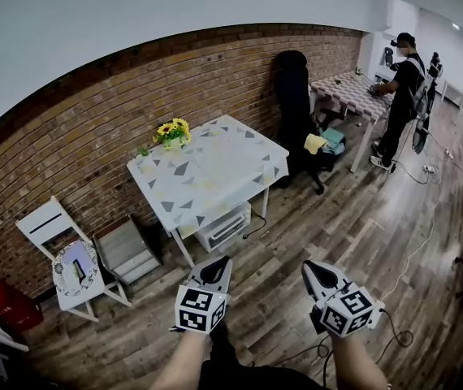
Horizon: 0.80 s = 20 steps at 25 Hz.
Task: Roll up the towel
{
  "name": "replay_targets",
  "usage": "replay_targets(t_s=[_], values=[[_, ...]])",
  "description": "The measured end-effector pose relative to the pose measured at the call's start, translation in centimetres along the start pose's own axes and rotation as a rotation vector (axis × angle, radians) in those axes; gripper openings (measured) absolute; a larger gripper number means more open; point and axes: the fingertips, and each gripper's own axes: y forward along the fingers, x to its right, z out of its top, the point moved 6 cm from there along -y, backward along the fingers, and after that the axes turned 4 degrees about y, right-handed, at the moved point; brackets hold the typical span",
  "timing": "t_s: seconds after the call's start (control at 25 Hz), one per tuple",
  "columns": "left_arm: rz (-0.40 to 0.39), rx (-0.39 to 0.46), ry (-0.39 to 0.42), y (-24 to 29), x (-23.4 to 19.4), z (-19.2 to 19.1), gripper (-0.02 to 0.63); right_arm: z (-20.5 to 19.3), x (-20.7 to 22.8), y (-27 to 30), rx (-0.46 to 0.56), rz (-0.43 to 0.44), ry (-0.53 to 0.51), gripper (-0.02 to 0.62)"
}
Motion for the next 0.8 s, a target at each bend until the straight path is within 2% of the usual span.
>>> replay_targets(t_s=[0.44, 0.8], values=[[-0.036, 0.005, -0.007, 7.7, -13.8, 1.8, 0.021, 3.6, 0.5, 16.0, -0.043, -0.006, -0.017, 0.014], [-0.036, -0.05, -0.031, 8.6, -22.1, -0.5, 0.021, 2.1, -2.6, 25.0, -0.122, 0.031, -0.015, 0.014]])
